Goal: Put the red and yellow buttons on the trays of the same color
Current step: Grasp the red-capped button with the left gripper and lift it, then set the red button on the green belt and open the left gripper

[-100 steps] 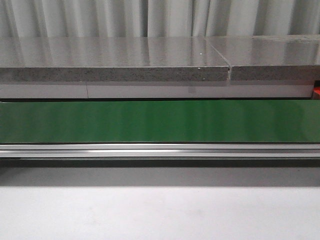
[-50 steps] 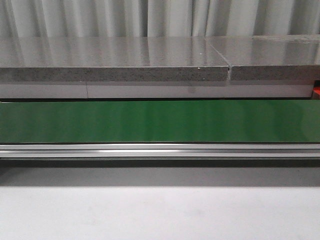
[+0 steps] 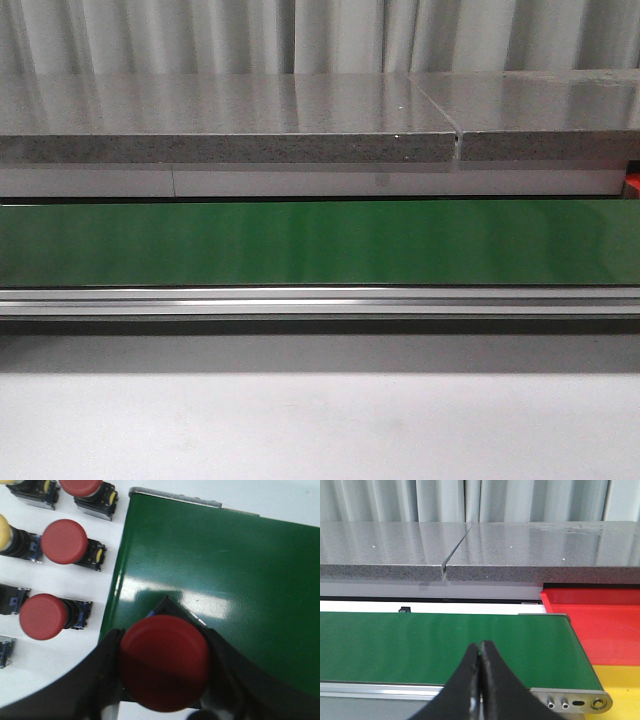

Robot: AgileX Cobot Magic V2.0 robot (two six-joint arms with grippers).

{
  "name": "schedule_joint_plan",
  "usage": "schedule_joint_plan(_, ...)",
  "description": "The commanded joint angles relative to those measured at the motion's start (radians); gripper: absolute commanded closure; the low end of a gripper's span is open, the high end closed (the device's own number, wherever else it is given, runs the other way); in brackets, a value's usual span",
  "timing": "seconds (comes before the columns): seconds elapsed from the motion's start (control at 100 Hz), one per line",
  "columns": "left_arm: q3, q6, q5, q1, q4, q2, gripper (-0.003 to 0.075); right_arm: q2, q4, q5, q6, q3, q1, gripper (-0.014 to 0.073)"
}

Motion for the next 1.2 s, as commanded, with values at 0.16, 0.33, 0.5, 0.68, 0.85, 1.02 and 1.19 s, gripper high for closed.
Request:
schedule_joint_plan(0.16, -0.039, -0.001, -0.045, -0.012, 0.008, 0.041, 0.0739, -0.018, -0.011, -0.082, -0.003, -0.014, 0.001, 0.066)
schedule_joint_plan(0.33, -0.039, -0.001, -0.045, -0.012, 0.008, 0.056, 0.0738, -0.018, -0.011, -0.082, -0.003, -0.014, 0.001, 0.066)
schedule_joint_plan(0.5, -0.039, 0.001, -0.045, -0.012, 0.009, 0.056, 0.0677, -0.018, -0.011, -0.082, -0.003, -0.014, 0.001, 0.066)
schedule_joint_plan(0.68, -0.039, 0.026, -0.045, -0.012, 0.004, 0.056, 0.0356, -0.018, -0.011, -0.082, -0.003, -0.014, 0.001, 0.066)
schedule_joint_plan(0.85, -0.039, 0.026, -0.05, -0.012, 0.003, 0.056, 0.0144, -0.018, -0.011, -0.082, -0.003, -0.014, 0.001, 0.066)
schedule_joint_plan(1.02, -0.04, 0.047, -0.059, -0.012, -0.031, 0.054, 0.0144, -0.018, -0.011, -0.082, -0.003, -0.014, 0.001, 0.066)
schedule_joint_plan(1.19, -0.077, 0.078, -0.061, -0.012, -0.089, 0.052, 0.0144, -0.018, -0.011, -0.082, -0.003, -0.014, 0.001, 0.066)
